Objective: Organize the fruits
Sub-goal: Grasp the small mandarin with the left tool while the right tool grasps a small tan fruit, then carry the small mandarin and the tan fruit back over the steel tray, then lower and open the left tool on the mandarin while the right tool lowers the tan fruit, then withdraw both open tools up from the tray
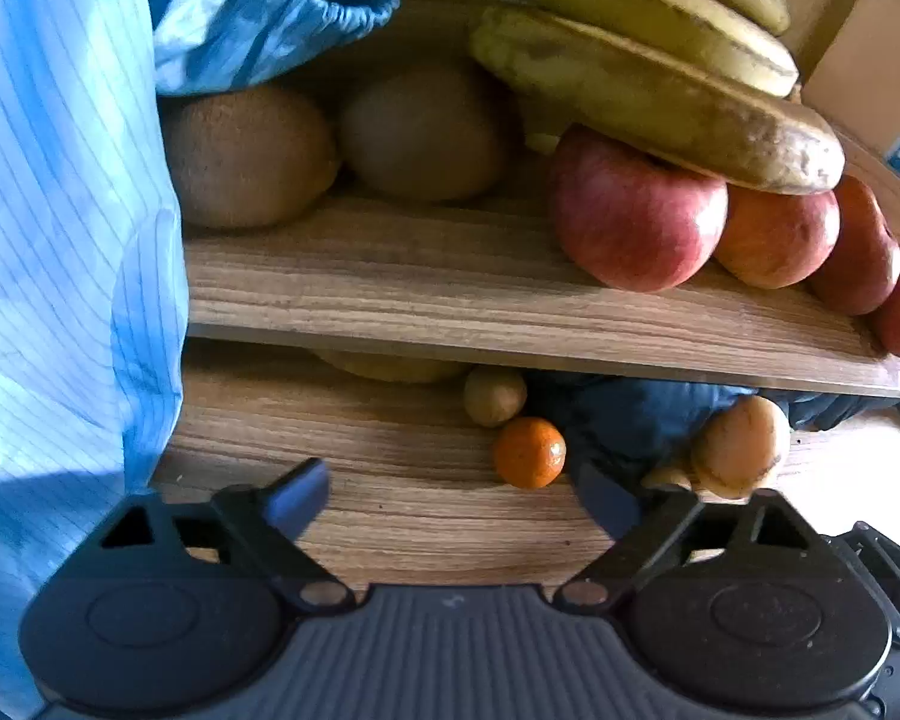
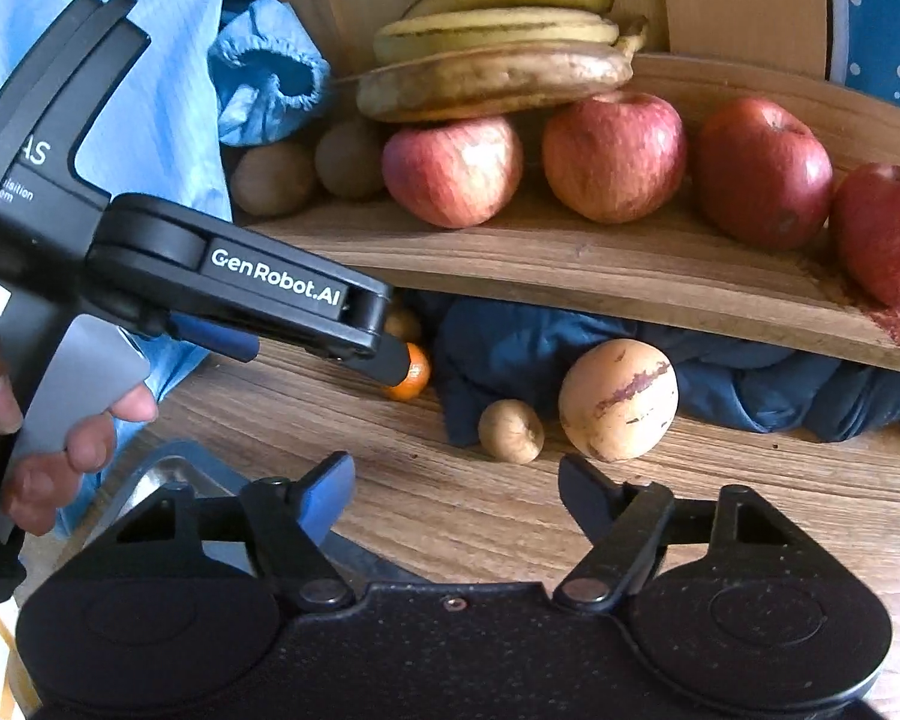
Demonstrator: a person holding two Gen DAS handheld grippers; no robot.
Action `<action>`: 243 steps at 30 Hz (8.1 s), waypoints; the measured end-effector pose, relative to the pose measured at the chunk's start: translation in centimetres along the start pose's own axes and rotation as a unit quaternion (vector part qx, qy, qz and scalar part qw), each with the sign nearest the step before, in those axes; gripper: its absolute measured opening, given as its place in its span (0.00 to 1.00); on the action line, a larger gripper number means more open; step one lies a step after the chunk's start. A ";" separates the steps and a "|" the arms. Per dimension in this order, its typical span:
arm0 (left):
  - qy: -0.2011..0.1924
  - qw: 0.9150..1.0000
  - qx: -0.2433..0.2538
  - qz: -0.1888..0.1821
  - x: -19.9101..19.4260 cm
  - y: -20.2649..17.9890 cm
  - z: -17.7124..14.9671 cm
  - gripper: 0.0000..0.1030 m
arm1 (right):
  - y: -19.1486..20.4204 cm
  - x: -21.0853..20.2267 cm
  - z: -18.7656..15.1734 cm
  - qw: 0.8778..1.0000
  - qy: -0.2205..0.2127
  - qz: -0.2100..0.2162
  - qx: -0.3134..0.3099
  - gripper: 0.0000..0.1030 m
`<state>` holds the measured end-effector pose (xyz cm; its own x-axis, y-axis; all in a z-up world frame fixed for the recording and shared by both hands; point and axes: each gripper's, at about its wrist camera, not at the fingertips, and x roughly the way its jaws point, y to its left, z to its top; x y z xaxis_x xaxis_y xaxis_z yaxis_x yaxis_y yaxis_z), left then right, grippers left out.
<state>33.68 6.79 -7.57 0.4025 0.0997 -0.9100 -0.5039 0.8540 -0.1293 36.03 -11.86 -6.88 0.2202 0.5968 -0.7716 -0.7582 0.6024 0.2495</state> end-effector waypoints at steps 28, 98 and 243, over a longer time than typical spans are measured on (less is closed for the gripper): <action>0.033 0.999 -0.021 -0.027 3.5 -2.3 1.8 0.54 | -1.7 1.9 0.2 0.999 0.002 -0.012 0.041 0.52; 0.021 0.999 0.002 -0.047 -6.5 1.1 -10.7 0.29 | 3.8 -8.3 -8.2 0.995 -0.019 -0.064 0.067 0.29; 0.048 0.996 0.073 -0.031 -12.8 4.0 -17.8 0.99 | 8.5 -14.0 -13.2 0.990 0.033 -0.137 0.031 0.99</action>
<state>12.94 -0.16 -3.41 0.3508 0.0012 -0.9364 -0.3618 0.9225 -0.1344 18.42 -22.14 -1.69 0.3697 0.3718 -0.8515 -0.6363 0.7691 0.0596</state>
